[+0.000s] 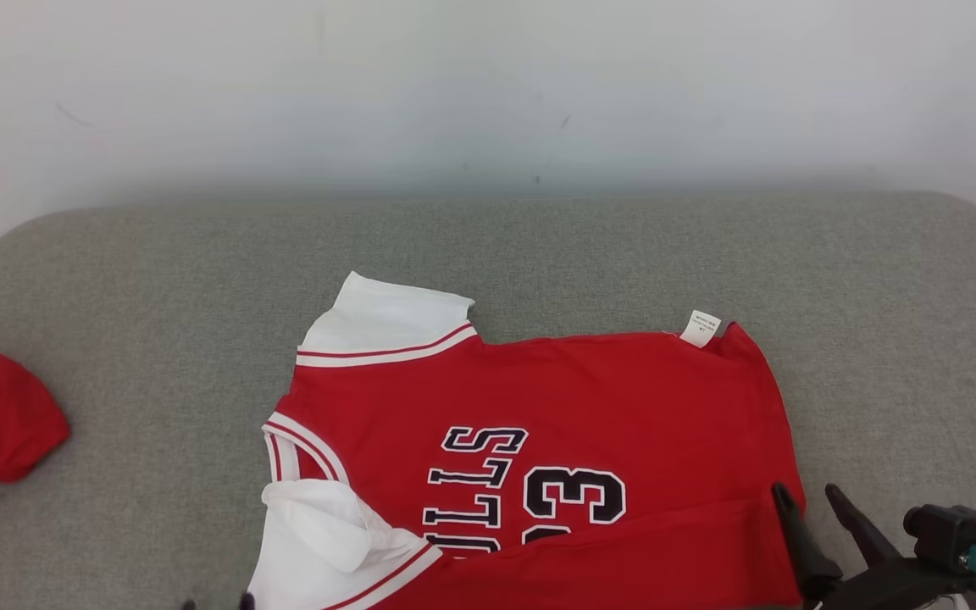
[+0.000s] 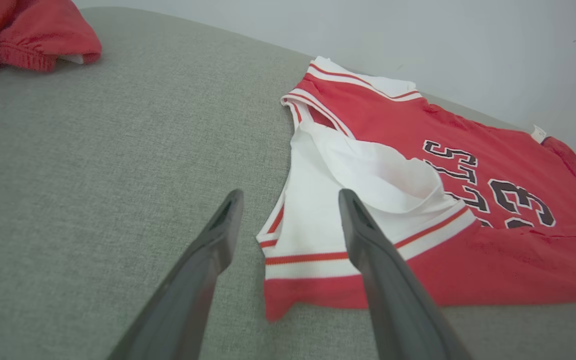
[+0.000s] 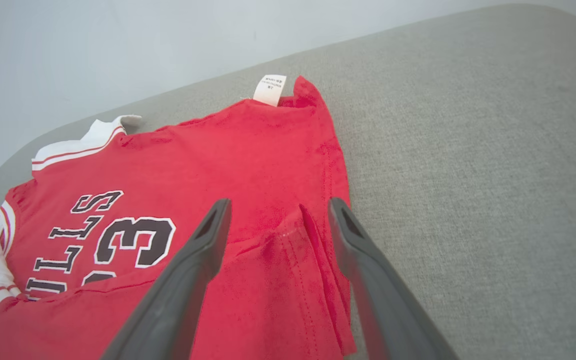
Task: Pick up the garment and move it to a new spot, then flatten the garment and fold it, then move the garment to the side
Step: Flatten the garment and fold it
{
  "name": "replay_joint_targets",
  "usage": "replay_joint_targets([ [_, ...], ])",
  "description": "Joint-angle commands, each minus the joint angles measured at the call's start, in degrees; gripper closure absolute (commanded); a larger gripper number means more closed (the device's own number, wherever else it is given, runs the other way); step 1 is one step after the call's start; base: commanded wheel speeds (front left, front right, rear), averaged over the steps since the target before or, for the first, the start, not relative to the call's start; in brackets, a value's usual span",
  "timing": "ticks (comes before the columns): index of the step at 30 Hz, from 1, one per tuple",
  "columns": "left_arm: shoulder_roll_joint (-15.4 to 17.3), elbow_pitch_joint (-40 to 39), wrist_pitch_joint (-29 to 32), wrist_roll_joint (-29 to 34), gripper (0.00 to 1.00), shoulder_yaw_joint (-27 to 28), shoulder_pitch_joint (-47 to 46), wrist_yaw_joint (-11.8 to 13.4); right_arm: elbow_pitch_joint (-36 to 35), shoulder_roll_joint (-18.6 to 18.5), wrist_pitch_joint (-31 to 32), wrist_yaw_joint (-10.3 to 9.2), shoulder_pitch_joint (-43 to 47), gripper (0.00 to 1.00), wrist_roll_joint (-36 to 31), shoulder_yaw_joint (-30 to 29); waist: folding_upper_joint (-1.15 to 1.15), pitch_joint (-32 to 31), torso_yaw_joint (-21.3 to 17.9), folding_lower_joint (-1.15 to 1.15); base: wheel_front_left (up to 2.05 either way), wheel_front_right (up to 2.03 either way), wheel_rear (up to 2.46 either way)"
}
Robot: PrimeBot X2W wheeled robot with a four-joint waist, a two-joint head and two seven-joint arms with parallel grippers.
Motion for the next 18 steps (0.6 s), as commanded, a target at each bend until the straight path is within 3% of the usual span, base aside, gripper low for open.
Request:
replay_joint_targets([
  [1,-0.1,-1.5,-0.2,0.8,0.00,0.8,0.0,0.5,-0.6,0.1,-1.1,-0.04,-0.7,0.00,-1.1,0.1,0.00,0.0,0.1,0.00,0.00,0.00,0.00],
  [11,-1.4,-9.7,-0.2,6.7,0.00,2.9,-0.7,4.0,-1.4,1.2,-8.8,-0.04,-2.8,0.00,-5.3,1.3,0.00,-0.9,0.5,0.00,0.00,0.00,0.00],
  [18,-1.6,-10.4,-0.2,9.1,0.00,2.9,-1.8,4.3,-0.2,3.4,-11.6,-0.04,-2.6,0.00,-8.1,1.6,0.00,-1.0,0.7,0.00,0.00,0.00,0.00],
])
